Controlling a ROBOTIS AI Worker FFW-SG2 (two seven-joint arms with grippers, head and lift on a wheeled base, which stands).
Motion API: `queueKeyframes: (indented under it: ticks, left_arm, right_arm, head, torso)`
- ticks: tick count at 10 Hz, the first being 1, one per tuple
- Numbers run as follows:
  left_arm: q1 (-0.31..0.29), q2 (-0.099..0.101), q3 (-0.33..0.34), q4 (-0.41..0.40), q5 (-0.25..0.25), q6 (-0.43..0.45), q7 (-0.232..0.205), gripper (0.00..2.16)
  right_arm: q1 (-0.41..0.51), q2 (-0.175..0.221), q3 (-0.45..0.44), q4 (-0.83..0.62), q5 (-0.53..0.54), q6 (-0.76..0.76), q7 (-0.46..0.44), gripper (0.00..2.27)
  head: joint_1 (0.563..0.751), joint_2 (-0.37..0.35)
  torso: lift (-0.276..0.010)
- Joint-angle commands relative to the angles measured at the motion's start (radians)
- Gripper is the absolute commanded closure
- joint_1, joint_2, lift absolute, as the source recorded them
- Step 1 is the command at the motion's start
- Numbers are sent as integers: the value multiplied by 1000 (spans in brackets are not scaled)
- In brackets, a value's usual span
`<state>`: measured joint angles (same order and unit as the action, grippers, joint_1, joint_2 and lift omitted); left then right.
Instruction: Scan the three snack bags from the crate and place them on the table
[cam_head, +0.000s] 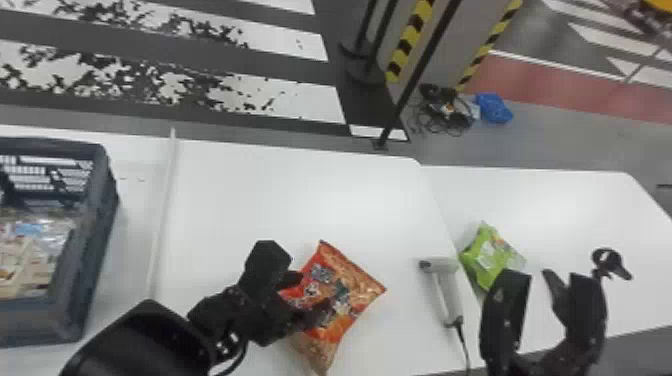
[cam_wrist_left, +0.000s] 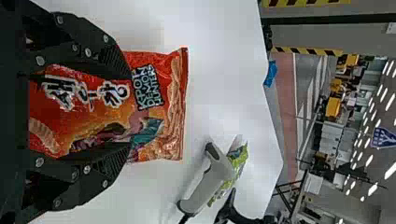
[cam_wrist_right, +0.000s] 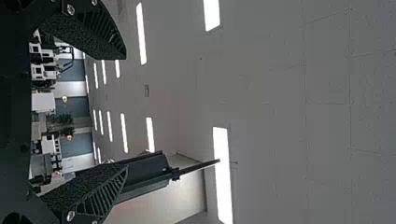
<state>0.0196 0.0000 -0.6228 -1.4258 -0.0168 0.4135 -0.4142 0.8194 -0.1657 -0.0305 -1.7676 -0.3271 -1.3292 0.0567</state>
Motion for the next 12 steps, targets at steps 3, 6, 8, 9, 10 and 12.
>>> queueKeyframes:
  ticks: [3, 6, 8, 9, 10, 12]
  left_arm:
    - [95, 0, 124, -166, 11, 0, 55, 33]
    - [235, 64, 276, -392, 67, -58, 160, 33]
    - [350, 101, 425, -530, 178, -114, 146, 22]
    - [413, 103, 485, -587, 182, -175, 141, 19]
    - [474, 101, 545, -617, 196, -261, 140, 19]
    - [582, 92, 630, -654, 244, -380, 130, 43]
  right_arm:
    - [-8, 0, 6, 17, 2, 0, 0, 107]
    - [-3, 0, 9, 19, 11, 0, 0, 107]
    - [-5, 0, 18, 17, 19, 37, 2, 107]
    - [-8, 0, 21, 17, 25, 86, 2, 103]
    - [-13, 0, 24, 17, 25, 117, 2, 103]
    - [-13, 0, 34, 17, 29, 138, 3, 103]
  head:
    - [695, -350]
    - [695, -350]
    - [695, -350]
    - [695, -350]
    - [695, -350]
    - [695, -284]
  torso:
    - [-37]
    - [-37]
    - [-37]
    - [-37]
    - [-37]
    - [-37]
